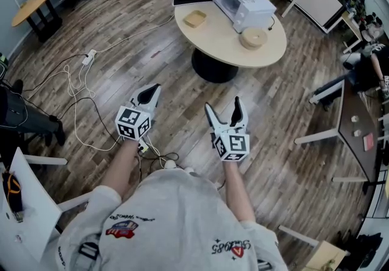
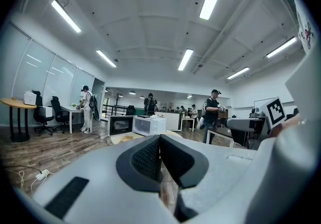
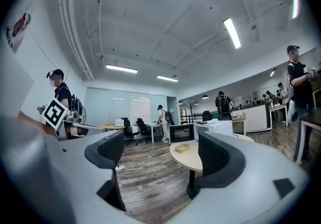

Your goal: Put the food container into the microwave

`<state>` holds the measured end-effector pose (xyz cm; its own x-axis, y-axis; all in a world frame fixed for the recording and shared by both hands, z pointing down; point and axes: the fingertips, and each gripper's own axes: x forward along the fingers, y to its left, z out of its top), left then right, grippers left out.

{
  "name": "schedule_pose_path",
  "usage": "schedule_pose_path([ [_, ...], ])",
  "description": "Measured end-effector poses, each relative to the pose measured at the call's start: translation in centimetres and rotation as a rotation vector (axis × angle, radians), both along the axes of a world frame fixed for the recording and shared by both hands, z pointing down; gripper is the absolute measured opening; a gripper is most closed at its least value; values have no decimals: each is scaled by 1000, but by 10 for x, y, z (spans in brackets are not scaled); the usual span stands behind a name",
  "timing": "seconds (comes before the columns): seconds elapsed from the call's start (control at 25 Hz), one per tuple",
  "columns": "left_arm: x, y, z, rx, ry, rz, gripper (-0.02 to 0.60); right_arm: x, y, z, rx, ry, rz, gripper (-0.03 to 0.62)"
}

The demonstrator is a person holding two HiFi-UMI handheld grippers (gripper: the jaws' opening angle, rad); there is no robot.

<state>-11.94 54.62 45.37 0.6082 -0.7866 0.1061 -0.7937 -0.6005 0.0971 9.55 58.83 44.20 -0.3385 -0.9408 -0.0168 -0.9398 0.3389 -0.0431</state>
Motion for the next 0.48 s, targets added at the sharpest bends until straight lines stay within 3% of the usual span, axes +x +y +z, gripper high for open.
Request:
schedule_pose_path([
  [0.48,-20,-12,8,-13,0,-6,5,-14,-10,10,-20,-24,12,445],
])
